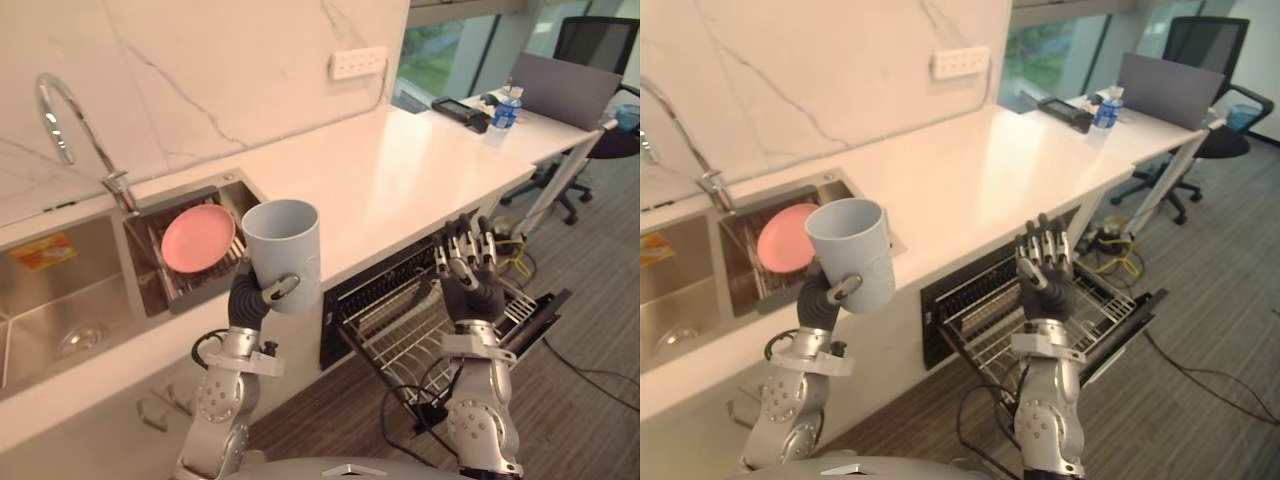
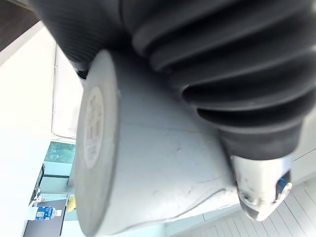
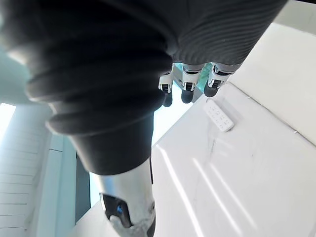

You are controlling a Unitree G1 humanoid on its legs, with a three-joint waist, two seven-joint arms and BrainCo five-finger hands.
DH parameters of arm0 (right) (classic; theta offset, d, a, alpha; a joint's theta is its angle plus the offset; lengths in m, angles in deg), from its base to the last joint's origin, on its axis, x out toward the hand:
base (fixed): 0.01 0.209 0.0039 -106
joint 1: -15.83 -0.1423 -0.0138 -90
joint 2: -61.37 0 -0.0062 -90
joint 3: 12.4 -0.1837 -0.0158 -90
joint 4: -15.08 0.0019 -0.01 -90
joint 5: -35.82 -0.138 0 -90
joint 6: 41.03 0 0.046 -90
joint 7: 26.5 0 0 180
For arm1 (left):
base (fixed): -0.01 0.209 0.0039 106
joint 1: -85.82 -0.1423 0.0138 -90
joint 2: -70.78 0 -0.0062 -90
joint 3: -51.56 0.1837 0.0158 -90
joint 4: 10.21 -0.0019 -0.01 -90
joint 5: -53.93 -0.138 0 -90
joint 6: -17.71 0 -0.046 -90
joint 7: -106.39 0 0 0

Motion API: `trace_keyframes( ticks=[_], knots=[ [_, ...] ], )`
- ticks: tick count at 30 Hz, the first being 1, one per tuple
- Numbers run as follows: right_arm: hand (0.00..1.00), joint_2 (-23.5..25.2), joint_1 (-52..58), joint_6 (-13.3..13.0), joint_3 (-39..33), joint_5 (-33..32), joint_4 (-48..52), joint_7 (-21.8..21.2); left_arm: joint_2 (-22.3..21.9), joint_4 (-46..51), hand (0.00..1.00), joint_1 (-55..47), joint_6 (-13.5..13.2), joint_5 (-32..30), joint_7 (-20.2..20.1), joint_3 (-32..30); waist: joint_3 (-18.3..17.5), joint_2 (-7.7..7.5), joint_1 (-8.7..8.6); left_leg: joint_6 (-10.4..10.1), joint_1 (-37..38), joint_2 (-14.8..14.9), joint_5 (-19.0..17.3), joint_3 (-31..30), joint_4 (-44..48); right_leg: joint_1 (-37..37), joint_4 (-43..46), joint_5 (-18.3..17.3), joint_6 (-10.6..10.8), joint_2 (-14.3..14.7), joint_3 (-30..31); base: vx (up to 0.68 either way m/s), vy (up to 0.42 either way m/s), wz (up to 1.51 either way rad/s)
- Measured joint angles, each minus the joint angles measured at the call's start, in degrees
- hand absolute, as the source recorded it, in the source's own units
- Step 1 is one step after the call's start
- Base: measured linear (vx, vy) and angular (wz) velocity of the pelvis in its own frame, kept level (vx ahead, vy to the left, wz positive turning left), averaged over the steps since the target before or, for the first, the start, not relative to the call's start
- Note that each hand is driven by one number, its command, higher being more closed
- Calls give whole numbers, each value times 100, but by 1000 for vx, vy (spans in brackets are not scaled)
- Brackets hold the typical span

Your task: Walk over to the sink, pick up the cup, carry it to the dishwasher, place the cup inside the dishwasher, then close the dishwasher door

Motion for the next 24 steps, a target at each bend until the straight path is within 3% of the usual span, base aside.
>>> trace_keyframes(
  ticks=[2, 5, 9, 14, 17, 18, 19, 20, 21, 24],
  knots=[
    [0, 68, 81, 6, 111, -1, -13, 43, 8, 94, 100, 4, 1, -21, 73, -74, -170, -180, -24, 61, 186, -254, 219, 168, -718, -49, -230, 138, 206, -226, -45, 172, 199, -15],
    [0, 238, 140, 83, 106, 1, -9, 23, 10, 226, 100, 14, 5, -16, 147, -229, -152, -348, -15, 113, 404, -449, 297, 227, -1009, 175, -552, 250, 349, -383, -55, 136, 202, -4],
    [0, 247, 256, 147, 296, 25, -7, -9, 11, 298, 100, -9, 6, -16, 184, -329, -192, -428, 34, 149, 675, -544, 313, 350, -1283, 299, -644, 264, 395, -469, -128, 51, 109, -13],
    [0, 337, 257, 232, 331, 120, -21, -61, -69, -10, 100, 0, 23, -16, 957, -730, -144, -495, -42, 201, 732, -517, 312, 665, -1394, -104, -152, 243, 424, -487, -378, -14, -12, -41],
    [0, 215, 117, 237, 187, 120, -307, -140, -111, -279, 100, 95, -27, -30, 1197, -1116, 1, -537, -117, 282, 850, -468, 254, 822, -1389, -228, 67, 243, 432, -508, -635, -97, -31, -42],
    [0, 191, 19, 240, 177, 122, -466, -148, -79, -270, 100, 108, -58, -45, 1285, -1210, 48, -529, -109, 294, 839, -436, 250, 968, -1399, -273, 87, 175, 418, -586, -766, -154, -31, -58],
    [0, 177, -110, 250, 161, 124, -599, -150, -72, -279, 100, 169, -75, -95, 1391, -1338, 94, -574, -100, 316, 850, -411, 224, 1102, -1359, -370, 433, -48, 200, -865, -1154, -153, -19, -56],
    [0, 188, -201, 255, 68, 128, -648, -141, -58, -282, 100, 271, -77, -147, 1467, -1372, 108, -547, -111, 290, 837, -327, 205, 1129, -1315, -440, 720, -122, 221, -1160, -1313, -95, -7, -35],
    [0, 182, -243, 253, 10, 130, -646, -125, -42, -282, 100, 336, -83, -150, 1512, -1364, 120, -523, -114, 262, 817, -259, 186, 1125, -1263, -450, 792, -113, 236, -1272, -1305, -54, -29, -13],
    [0, 187, -417, 254, -206, 132, -642, -39, 101, -326, 100, 566, -91, -153, 1677, -1434, 122, -508, -123, 66, 646, 36, 147, 1054, -1014, -436, 826, 318, 208, -1662, -1053, -11, -151, 2]
  ],
)
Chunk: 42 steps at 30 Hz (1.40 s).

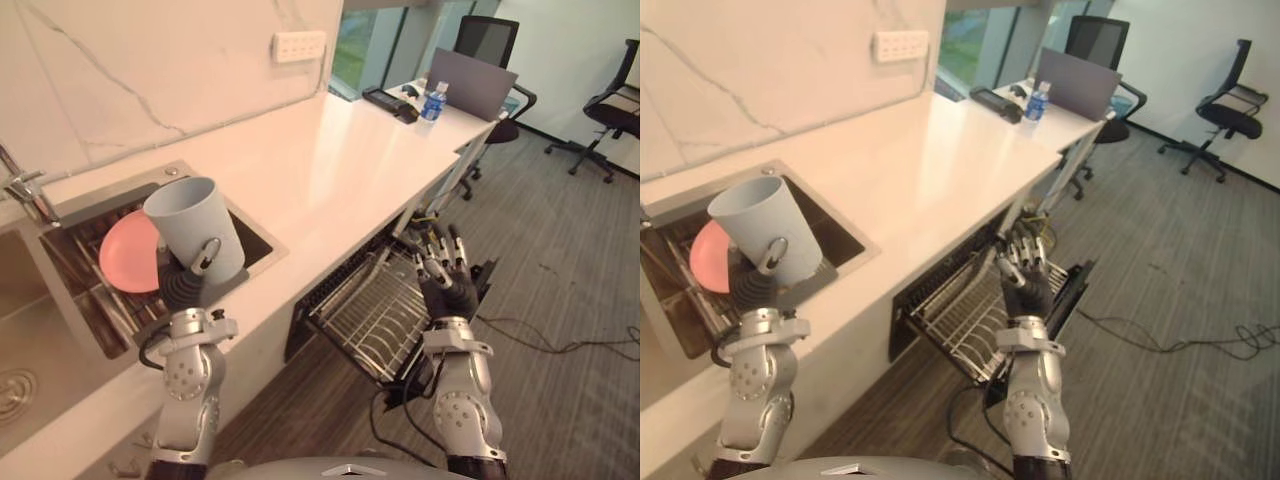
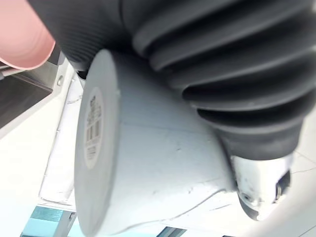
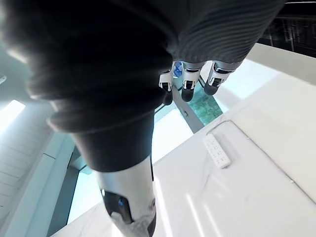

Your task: Walk over to the sink, pick up the cup, carry it to the dishwasher, place the cup inside the dishwasher, then close the dishwasher door

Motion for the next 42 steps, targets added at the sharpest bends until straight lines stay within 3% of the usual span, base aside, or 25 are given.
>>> trace_keyframes(
  ticks=[1, 2, 3, 5, 10, 14, 18, 21, 26, 31, 35, 38, 42],
  knots=[
    [0, 12, -10, 7, -32, -1, 8, 59, 17, -80, 100, 59, 1, 0, 52, -47, -23, -38, -39, -107, -67, 45, 6, -100, 61, 82, -104, 594, 28, -56, 140, 59, -274, 21],
    [0, 19, -8, 41, -54, 0, 3, 91, 15, -181, 100, 93, 8, -6, 119, -68, -83, -119, -36, -223, -103, 73, 60, -163, 38, 177, -302, 674, 307, -6, 221, 78, -281, 16],
    [0, 6, -21, 63, -59, 4, 9, 85, 8, -206, 100, 80, 12, -10, 151, -84, -95, -113, -15, -281, -104, 111, 96, -154, 7, 207, -424, 636, 361, 53, 211, 78, -225, -9],
    [0, -7, -50, 205, -84, 215, 7, 72, -102, -207, 100, 75, 77, -20, 419, -196, -76, 66, 44, -474, -197, 283, 221, -85, -100, 385, -1109, 638, 410, 323, 172, 53, -198, -23],
    [0, -170, -48, 472, -134, 194, 21, -105, -281, -208, 100, -48, 105, 11, 687, -729, -85, 123, 82, -724, 73, 473, 366, 54, -362, 998, -2221, 768, 610, 678, 69, 51, -158, -18],
    [0, -237, -44, 801, -22, 108, 21, -361, -296, -208, 100, -181, 46, -6, 674, -723, -81, 136, 84, -758, -27, 482, 439, 71, -382, 966, -2401, 773, 618, 735, 54, -52, -81, -4],
    [0, -211, 0, 1019, 733, -128, 56, -741, -294, -326, 100, -84, 7, -780, 717, -58, -76, 145, 62, -735, -132, 430, 558, -15, -427, 979, -2519, 812, 662, 698, -112, -77, -42, 14],
    [0, -158, -37, 1042, 1332, -325, 348, -974, -294, -570, 100, 151, 92, -1776, 919, 606, -78, 145, 27, -692, -112, 330, 756, -114, -685, 1006, -2519, 833, 670, 646, -288, -76, -13, 30],
    [0, -67, -103, 1224, 1704, -797, 521, -1096, -285, -793, 100, 452, 460, -2971, 1462, 815, -80, 143, -37, -638, -74, 196, 947, -183, -919, 1002, -2519, 876, 698, 551, -383, -52, 8, 10],
    [0, -138, -328, 1428, 1997, -985, 521, -1022, -207, -942, 100, 576, 868, -3599, 1621, 961, -82, 143, -64, -588, -70, 106, 1037, -217, -1020, 980, -2519, 917, 723, 488, -403, -39, 15, 5],
    [0, -280, -492, 1745, 2175, -1049, 518, -902, -187, -1073, 100, 663, 1347, -3959, 2084, 1108, -91, 138, -74, -569, -40, 40, 1108, -247, -1130, 967, -2519, 939, 738, 452, -401, -9, 4, 0],
    [0, -485, -539, 1915, 2358, -1079, 512, -664, -78, -1179, 100, 733, 1689, -4045, 2557, 1017, -100, 137, -78, -564, -11, 31, 1136, -257, -1184, 969, -2519, 940, 738, 453, -395, 0, 0, 0],
    [0, -522, -664, 1874, 2566, -1066, 493, -183, -66, -1229, 100, 795, 2001, -4471, 3096, 923, -113, 133, -79, -561, -9, 25, 1145, -272, -1191, 967, -2513, 941, 737, 451, -396, 0, 0, 0]
  ],
)
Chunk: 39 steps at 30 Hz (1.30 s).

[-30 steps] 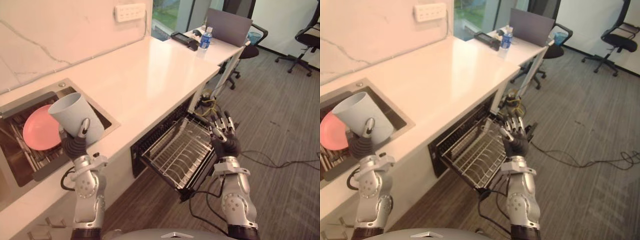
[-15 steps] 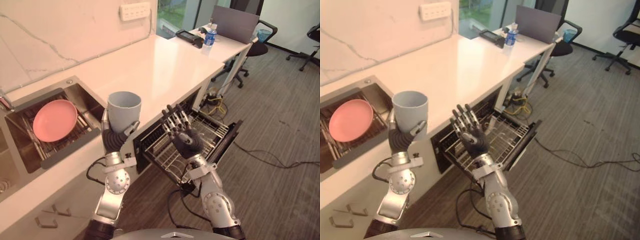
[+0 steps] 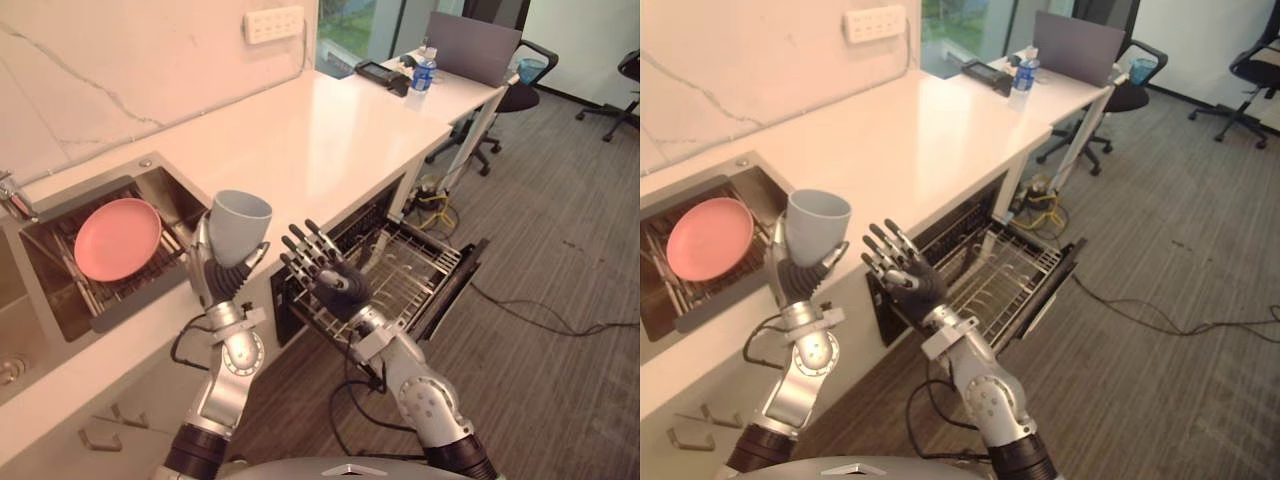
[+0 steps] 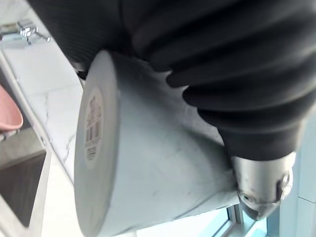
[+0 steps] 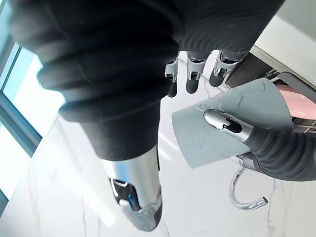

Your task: Walk over to the sink, pick up the cup, carry it to the dishwasher, place the cup inside the dishwasher, then close the dishwasher door

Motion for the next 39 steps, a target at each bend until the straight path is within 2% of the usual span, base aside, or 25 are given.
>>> trace_keyframes(
  ticks=[2, 5, 11, 19, 32, 39],
  knots=[
    [0, -45, -205, -4, 96, 56, -47, 435, 1, -6, 100, 98, 307, -115, 146, 80, -39, -2, 2, 6, 0, -11, 16, -6, -16, -2, 2, 2, -3, -2, -1, 0, 0, 0],
    [0, -152, -299, -37, 284, 156, -52, 747, 1, -52, 100, 254, 553, -135, 230, 209, -131, 1, -3, 10, 24, -27, 64, -29, -111, -9, 1, 2, -3, -3, -11, 0, 0, 0],
    [0, -153, -442, -102, 483, 154, -246, 1137, 1, -55, 100, 491, 726, -142, 269, 471, -144, 5, -46, 24, 29, -52, 190, -148, -245, 2, 16, 2, -4, -10, -122, -30, -7, 10],
    [0, -10, -739, -116, 651, 154, -301, 1601, -13, -56, 100, 539, 936, -247, 187, 876, -181, 14, -12, 36, 52, -70, 338, -230, -400, 3, 27, 18, -13, -10, -185, -39, -9, 5],
    [0, 83, -975, -290, 827, 281, -301, 2413, -18, -277, 100, 685, 918, -248, 132, 1093, -314, 35, 67, 52, 49, -76, 495, -351, -507, 33, 32, 54, -31, -8, -320, -20, -5, 5],
    [0, 112, -1172, -296, 851, 407, -301, 2631, -18, -277, 100, 700, 867, -253, 137, 1159, -318, 37, 172, 58, 69, -75, 535, -350, -508, 35, 28, 68, -41, -13, -326, -35, -9, -1]
  ],
)
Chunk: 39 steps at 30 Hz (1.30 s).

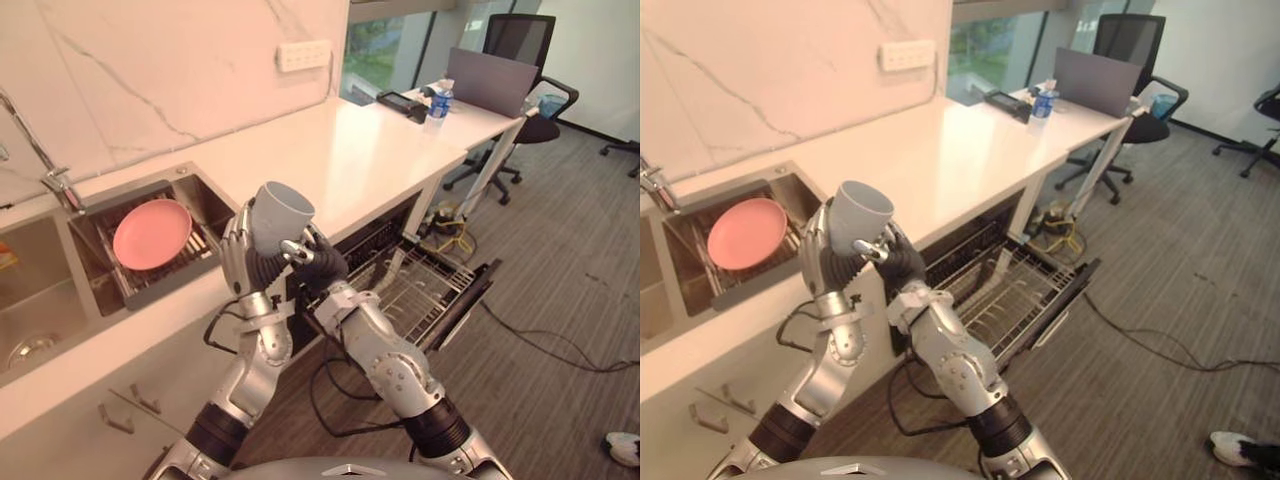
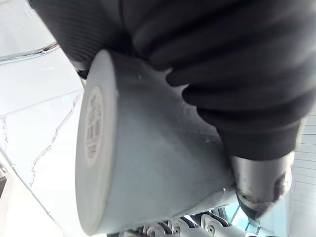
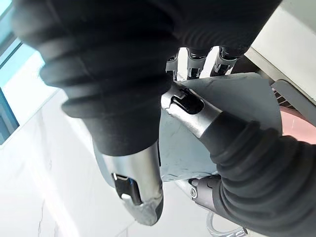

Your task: Walk over to the sink, pick up the cup, carry it to the dishwasher, place the cup inside the dishwasher, then close the dishwasher door

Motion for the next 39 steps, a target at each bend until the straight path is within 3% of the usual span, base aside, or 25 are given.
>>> trace_keyframes(
  ticks=[13, 14, 26, 30, 33, 34, 39],
  knots=[
    [0, 187, -208, -115, 14, 419, 0, 373, -3, 5, 100, -75, -318, -111, 10, 38, -68, 63, 138, -3, 25, 2, 19, 19, 0, 11, -35, 39, -7, -5, 0, -6, -2, 0],
    [100, 187, -210, -114, 21, 418, 0, 391, -4, 5, 100, -85, -326, -111, 10, 38, -82, 80, 152, -4, 27, 2, 19, 19, 0, 15, -36, 40, -6, -5, -3, 0, 0, 0],
    [100, 181, -238, -120, 22, 211, -14, 417, 4, 69, 100, -245, -426, -133, 27, 32, -97, 84, 238, -5, 47, 6, 18, -17, 0, 58, -71, 10, 3, -7, -52, 0, 0, 0],
    [100, 169, -238, -375, 184, 196, -23, 386, 38, 210, 100, -338, -503, -197, 37, -4, -103, 87, 319, -7, 19, 9, 19, -76, 1, 69, -74, 14, 5, -12, -118, 1, 0, 6],
    [100, 167, -238, -428, 257, 157, -25, 361, 74, 258, 100, -439, -627, -227, 58, -57, -133, 86, 347, -13, 9, 20, 24, -96, 1, 72, -74, 13, 7, -13, -141, 7, -3, 4],
    [100, 166, -238, -454, 257, 102, -50, 296, 74, 260, 0, -457, -657, -265, 83, -74, -143, 85, 373, -15, 8, 27, 25, -97, 2, 76, -74, 11, 9, -15, -146, 0, 0, 0],
    [100, 164, -314, -1012, 251, -459, -224, 145, 71, 267, 0, -849, -998, -290, 160, 53, -234, 91, 441, -21, 2, 32, 20, -95, 2, 77, -75, 3, 17, -34, -160, 0, 0, 0]
  ],
)
